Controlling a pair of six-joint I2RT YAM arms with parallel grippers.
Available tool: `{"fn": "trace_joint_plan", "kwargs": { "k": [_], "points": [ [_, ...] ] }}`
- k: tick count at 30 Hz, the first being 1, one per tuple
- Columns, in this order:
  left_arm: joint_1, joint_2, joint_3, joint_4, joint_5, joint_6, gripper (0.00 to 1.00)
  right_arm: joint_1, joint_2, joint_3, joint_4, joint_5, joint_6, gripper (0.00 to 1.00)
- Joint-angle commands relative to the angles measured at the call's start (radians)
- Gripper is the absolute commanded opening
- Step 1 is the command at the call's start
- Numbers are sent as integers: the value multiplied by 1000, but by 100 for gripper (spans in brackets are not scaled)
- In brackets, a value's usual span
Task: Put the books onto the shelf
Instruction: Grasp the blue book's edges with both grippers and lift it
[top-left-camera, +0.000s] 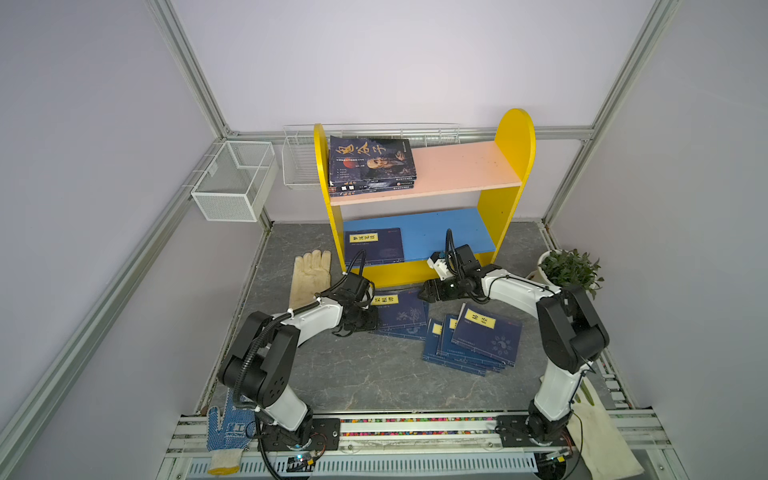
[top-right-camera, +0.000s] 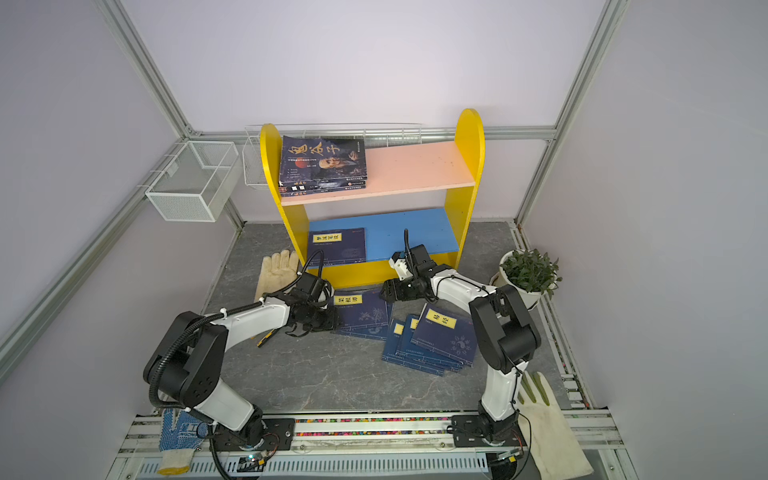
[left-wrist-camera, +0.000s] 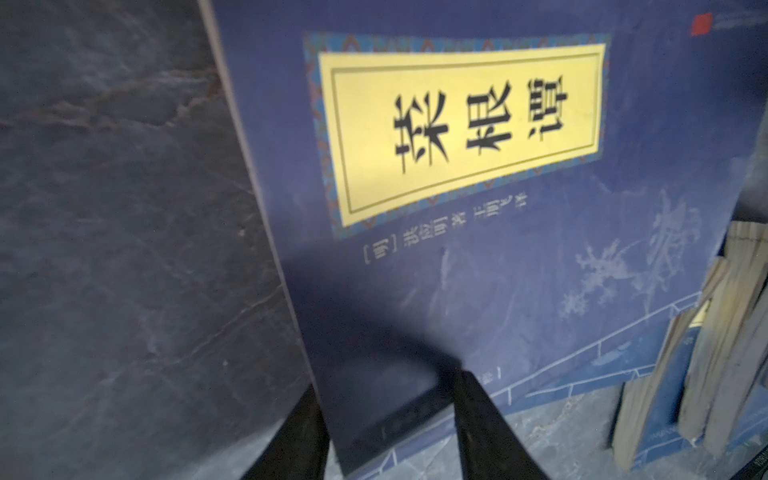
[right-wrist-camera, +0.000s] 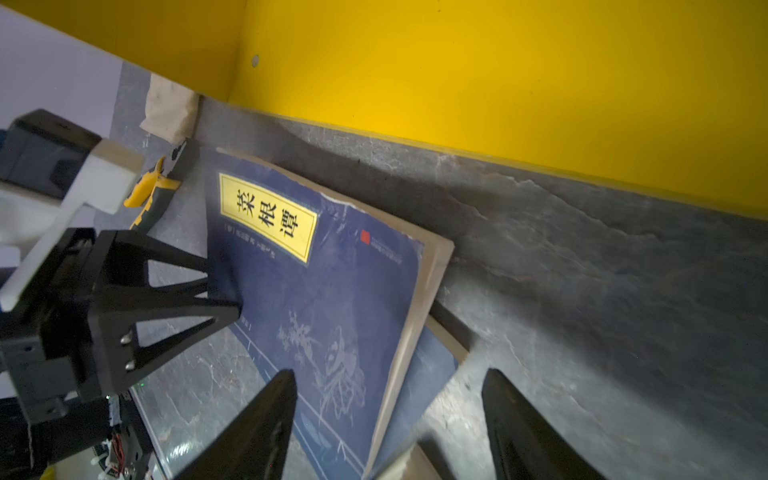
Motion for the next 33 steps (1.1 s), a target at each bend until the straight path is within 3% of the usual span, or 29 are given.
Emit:
{"fn": "trace_joint_plan", "kwargs": {
  "k": [1,8,15,33],
  "points": [
    [-6,32,18,-18,-24,12,45,2,55,33,80,-42,29,70],
    [-6,40,21,-22,-22,16,38,13,130,46,124,-70,48,61],
    [-6,57,27,-24,-16,15,32,50,153,39,135,-77,50,60],
    [-6,48,22,-22,-1,19,31,102,-66,-37,268,-170,62,49]
  ]
}}
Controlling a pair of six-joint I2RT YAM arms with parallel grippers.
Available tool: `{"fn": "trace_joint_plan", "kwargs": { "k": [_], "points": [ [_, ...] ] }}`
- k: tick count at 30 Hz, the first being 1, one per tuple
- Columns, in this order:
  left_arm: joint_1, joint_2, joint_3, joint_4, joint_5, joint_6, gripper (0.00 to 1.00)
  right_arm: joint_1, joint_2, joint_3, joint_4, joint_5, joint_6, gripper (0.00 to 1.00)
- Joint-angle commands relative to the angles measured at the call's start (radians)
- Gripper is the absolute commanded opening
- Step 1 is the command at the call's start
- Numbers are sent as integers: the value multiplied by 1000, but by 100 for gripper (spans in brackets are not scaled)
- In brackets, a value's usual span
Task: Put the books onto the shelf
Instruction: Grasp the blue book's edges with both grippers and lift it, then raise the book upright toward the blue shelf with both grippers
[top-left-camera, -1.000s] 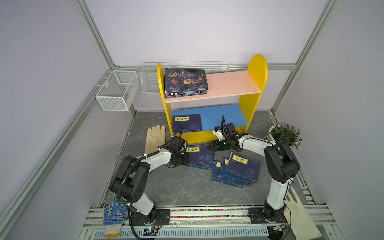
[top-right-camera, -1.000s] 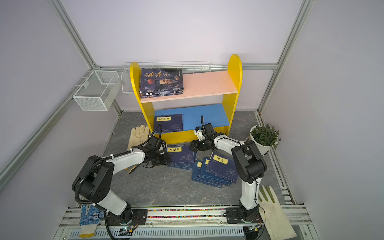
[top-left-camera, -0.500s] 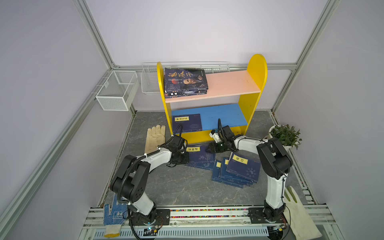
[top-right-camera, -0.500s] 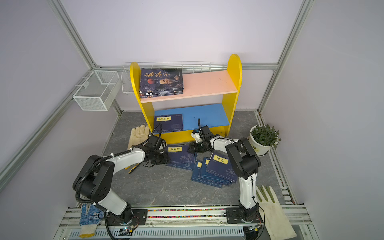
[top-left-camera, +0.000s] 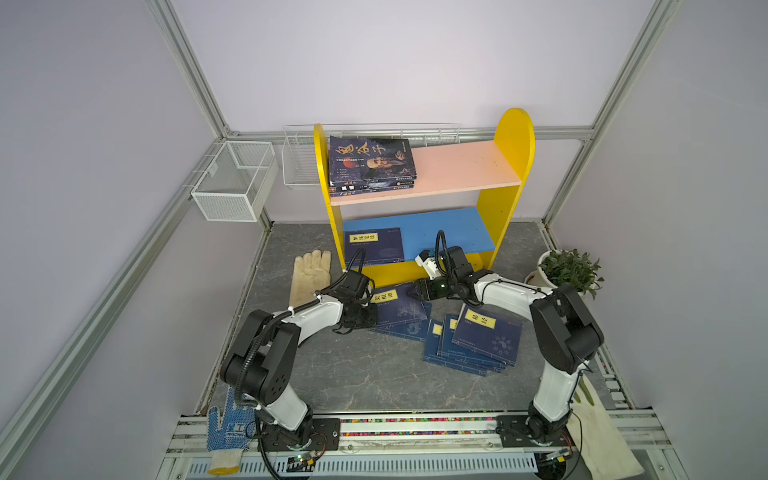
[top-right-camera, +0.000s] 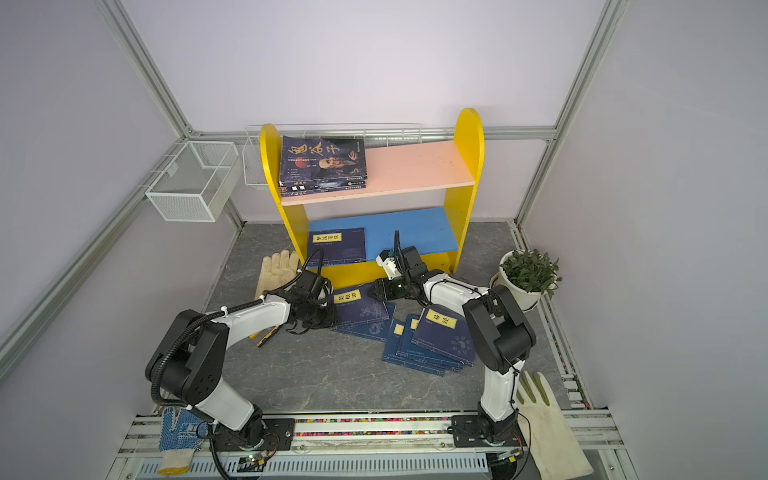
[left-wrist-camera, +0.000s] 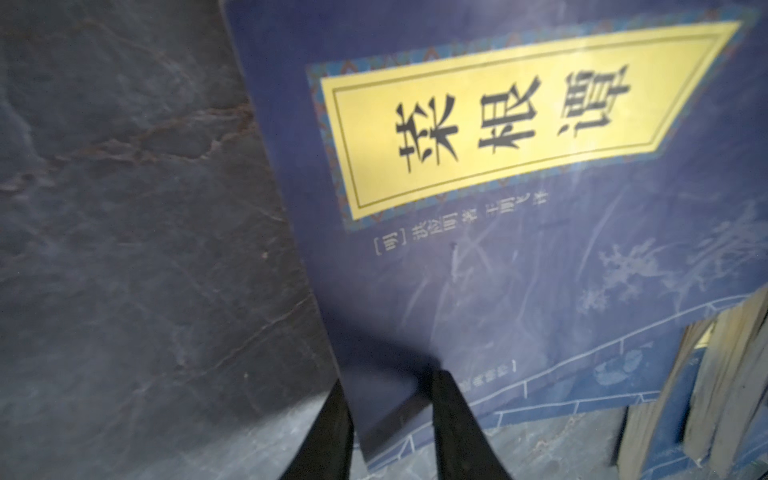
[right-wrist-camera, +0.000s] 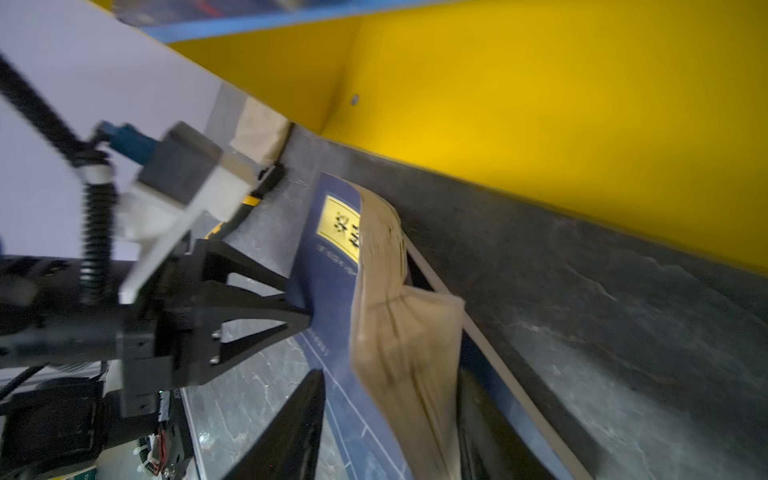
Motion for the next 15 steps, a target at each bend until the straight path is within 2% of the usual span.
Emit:
{"fn": "trace_joint_plan", "kwargs": {
  "k": [1,5,10,15],
  "points": [
    [-12,31,-6,-7,18,21,31,29,-31,-12,72,-83,2,45],
    [-11,-1,-6,2,19,18,31,35,-30,-26,68,-68,2,31],
    [-9,-51,-15,29,36,16,31,30,-26,-27,61,-40,-10,17],
    [22,-102,-31,41,51,-5,35,13,-49,-34,56,-81,-22,9]
  ]
}}
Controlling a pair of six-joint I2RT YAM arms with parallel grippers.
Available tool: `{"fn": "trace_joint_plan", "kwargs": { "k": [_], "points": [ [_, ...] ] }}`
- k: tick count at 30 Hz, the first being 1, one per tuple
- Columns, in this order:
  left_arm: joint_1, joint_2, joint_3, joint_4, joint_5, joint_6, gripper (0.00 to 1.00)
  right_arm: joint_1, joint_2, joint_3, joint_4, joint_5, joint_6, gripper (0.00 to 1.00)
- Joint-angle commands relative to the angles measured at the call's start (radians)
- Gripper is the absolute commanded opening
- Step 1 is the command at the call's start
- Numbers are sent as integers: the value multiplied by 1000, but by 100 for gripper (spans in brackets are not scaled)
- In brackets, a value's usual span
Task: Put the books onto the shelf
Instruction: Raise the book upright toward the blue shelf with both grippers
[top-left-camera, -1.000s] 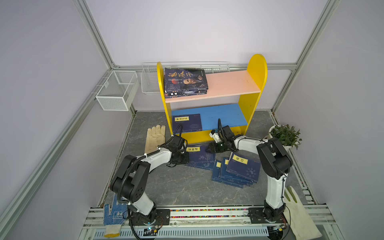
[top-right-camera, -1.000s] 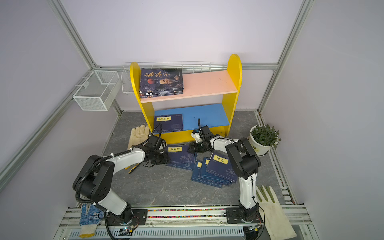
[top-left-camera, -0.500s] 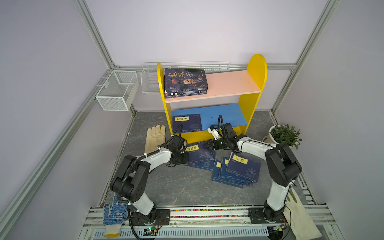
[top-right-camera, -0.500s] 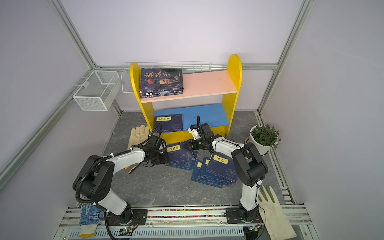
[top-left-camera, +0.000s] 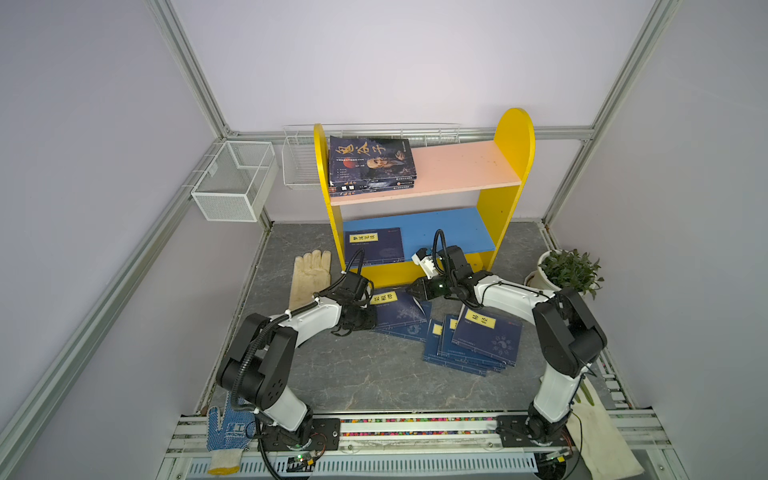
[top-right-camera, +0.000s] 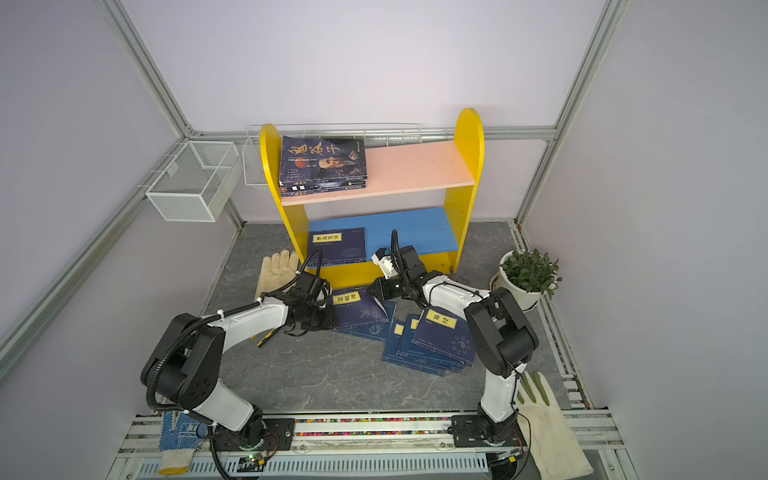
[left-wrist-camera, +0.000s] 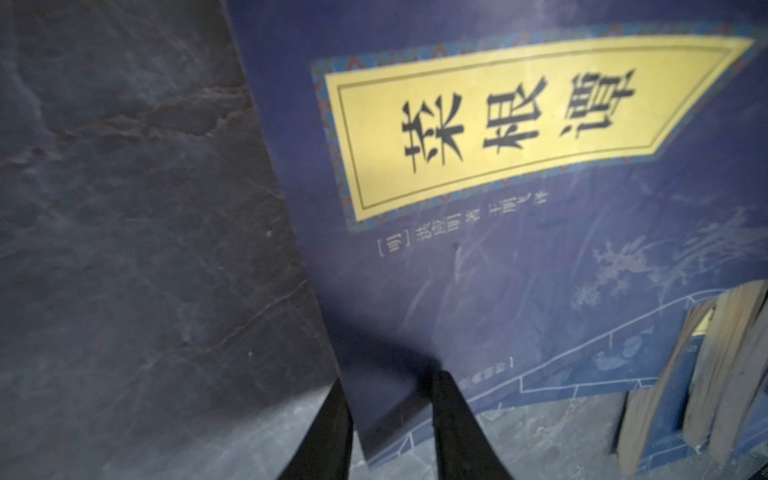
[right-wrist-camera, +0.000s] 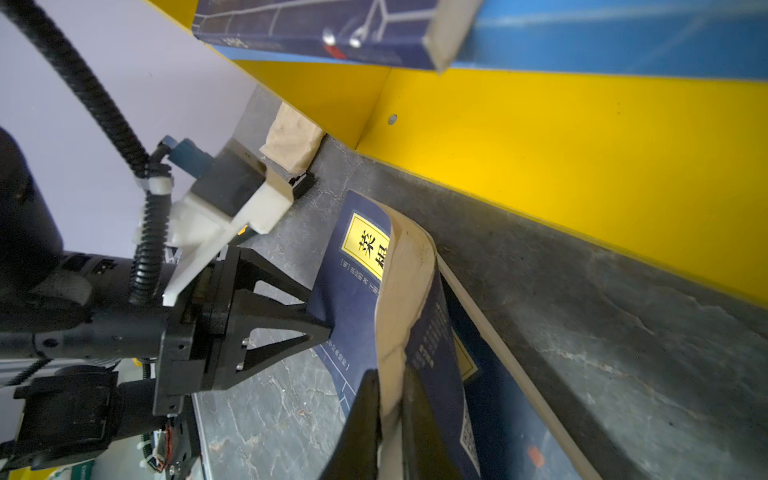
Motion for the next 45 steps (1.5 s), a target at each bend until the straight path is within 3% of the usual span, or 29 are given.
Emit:
{"fn": "trace_joint_plan", "kwargs": {
  "k": [1,3,7,14,27,37,45],
  "points": [
    [40,-78,-14,63,64,-21,39,-9,-50,-26,24,-99,-11,9],
    [104,-128,-52,114,129,-70,54,-32,-81,-41,43,-164,4,7],
    [243,-256,-153,275,304,-174,70,-80,-152,-72,100,-304,59,7],
    [301,-332,-212,396,451,-266,85,-106,-242,-95,130,-419,115,7],
    [295,-338,-284,700,666,-408,88,-153,-298,-88,410,-462,379,7],
    [257,-315,-253,715,673,-402,84,-163,-264,-91,674,-457,583,7],
    [256,-330,-254,882,690,-483,79,-164,-261,-88,684,-473,599,7]
  ]
}}
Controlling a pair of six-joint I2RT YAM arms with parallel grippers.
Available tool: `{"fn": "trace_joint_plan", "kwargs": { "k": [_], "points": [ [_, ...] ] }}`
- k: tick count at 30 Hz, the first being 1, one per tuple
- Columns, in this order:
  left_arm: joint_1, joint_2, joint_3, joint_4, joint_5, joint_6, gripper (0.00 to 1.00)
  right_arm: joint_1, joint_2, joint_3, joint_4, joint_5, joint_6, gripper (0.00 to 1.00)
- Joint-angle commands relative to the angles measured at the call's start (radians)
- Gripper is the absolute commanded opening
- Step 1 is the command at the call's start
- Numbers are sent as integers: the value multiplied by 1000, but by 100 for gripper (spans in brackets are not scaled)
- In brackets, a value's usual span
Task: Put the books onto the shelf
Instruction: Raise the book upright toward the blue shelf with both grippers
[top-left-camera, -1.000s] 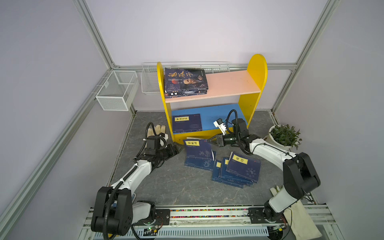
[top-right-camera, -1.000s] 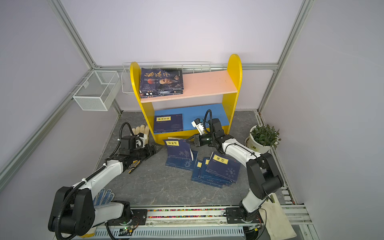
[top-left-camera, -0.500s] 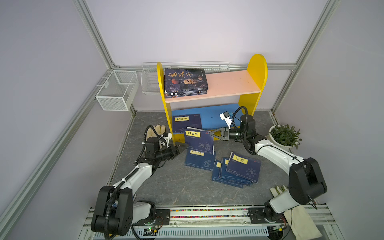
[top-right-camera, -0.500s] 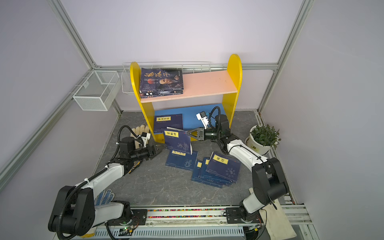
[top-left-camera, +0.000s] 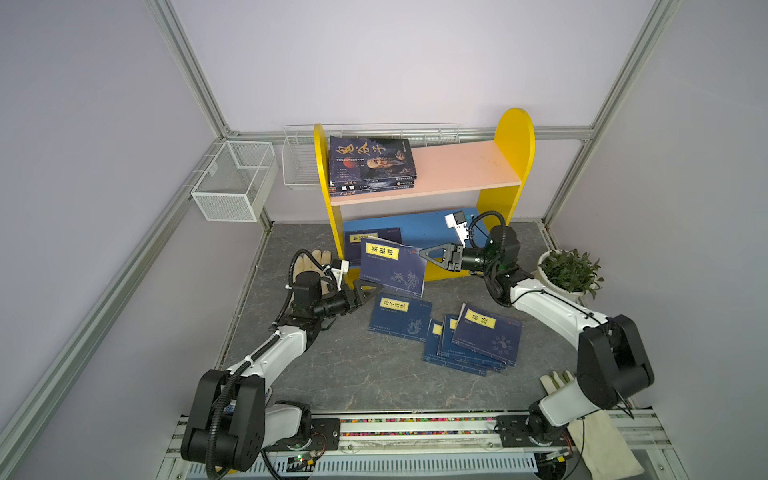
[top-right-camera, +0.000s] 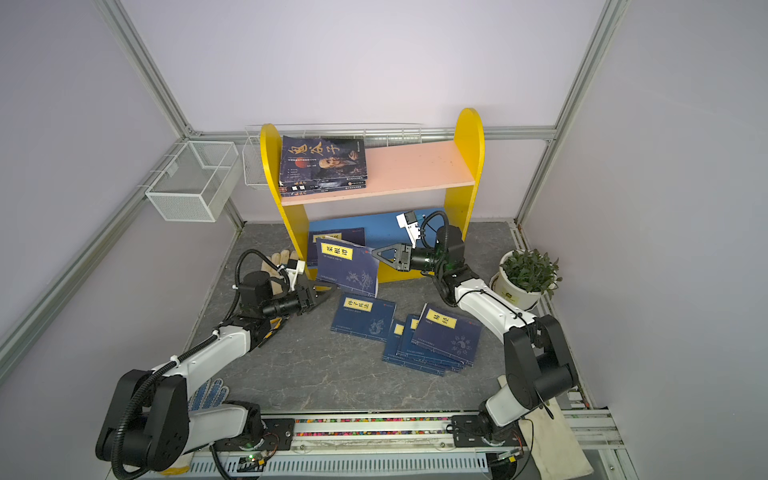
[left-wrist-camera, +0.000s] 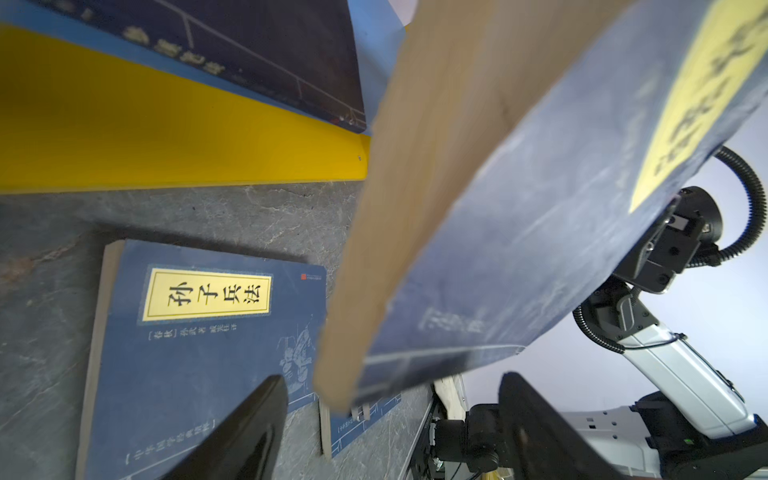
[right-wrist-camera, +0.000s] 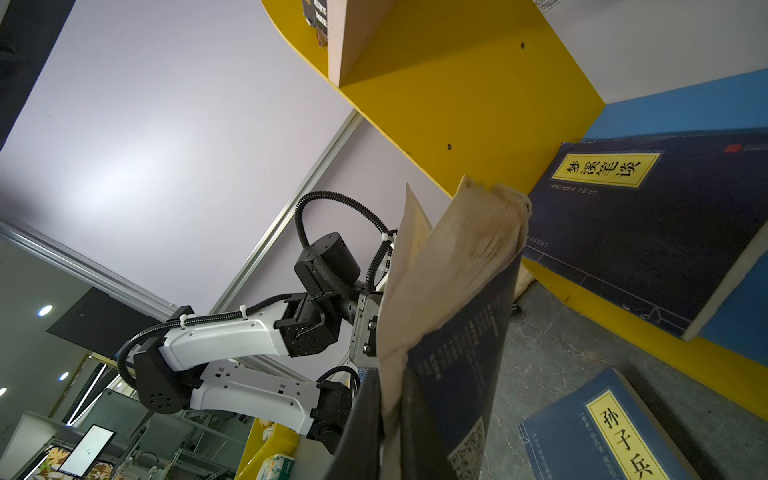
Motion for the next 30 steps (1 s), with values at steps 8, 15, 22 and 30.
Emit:
{"fn": "trace_joint_plan", "kwargs": {
  "k": [8,15,22,30],
  "points": [
    [-4,25,56,217,33,-111,72,-6,-15,-4,73,-33,41,7],
    [-10,64,50,357,31,-200,46,-6,-8,-4,15,-33,4,7],
    [-15,90,35,483,15,-304,7,-5,-7,13,-229,39,-158,11],
    [-15,62,5,618,-88,-380,0,-15,-31,10,-454,199,-263,70]
  ]
}}
